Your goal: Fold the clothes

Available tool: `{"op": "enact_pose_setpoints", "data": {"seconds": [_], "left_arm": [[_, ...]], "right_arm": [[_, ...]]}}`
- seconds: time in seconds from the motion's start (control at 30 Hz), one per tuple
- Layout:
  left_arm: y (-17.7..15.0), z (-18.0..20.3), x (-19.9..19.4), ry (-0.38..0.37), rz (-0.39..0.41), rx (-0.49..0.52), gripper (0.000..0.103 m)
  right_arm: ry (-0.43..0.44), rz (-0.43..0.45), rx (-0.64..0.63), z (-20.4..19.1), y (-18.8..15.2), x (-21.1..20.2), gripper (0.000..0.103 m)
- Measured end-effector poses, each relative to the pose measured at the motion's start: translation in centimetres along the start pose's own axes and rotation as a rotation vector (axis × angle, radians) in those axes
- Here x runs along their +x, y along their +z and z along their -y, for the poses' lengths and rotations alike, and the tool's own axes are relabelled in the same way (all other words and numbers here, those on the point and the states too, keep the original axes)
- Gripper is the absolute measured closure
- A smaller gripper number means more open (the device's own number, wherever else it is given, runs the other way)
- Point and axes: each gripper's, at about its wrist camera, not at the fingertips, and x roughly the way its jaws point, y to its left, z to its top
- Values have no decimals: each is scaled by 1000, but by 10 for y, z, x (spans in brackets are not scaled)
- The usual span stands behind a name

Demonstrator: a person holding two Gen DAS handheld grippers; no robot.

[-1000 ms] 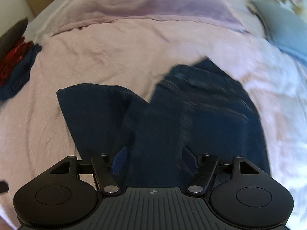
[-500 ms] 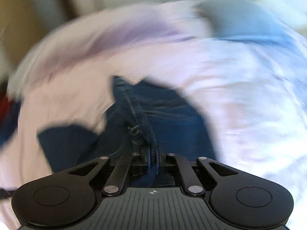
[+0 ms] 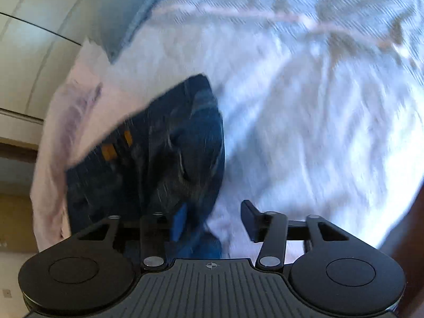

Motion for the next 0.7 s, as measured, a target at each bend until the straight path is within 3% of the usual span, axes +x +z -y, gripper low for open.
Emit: {"op": "enact_pose_setpoints", "data": {"seconds": [0.07, 0.3, 0.4, 0.57, 0.6, 0.63, 0.7], "left_arm": [[20, -8, 10, 19, 18, -49, 37], [90, -59, 62, 101, 10, -271, 37], [107, -71, 93, 124, -56, -307, 37], [106, -73, 135, 84, -187, -365, 38], [103, -73, 141, 72, -205, -380, 48], [100, -70, 141, 44, -201, -402, 75], [97, -66, 136, -27, -181, -434, 92]], "right_arm": [[19, 9, -19, -7, 20, 9, 39], [-8, -58, 5, -13, 76, 53, 39], [-22, -71, -37, -22, 80, 64, 39], [22, -105, -11, -27, 81, 88, 39], [45, -124, 5, -26, 81, 92, 39], [82, -156, 20, -24, 80, 95, 60], [138, -191, 24, -27, 76, 97, 96]]}}
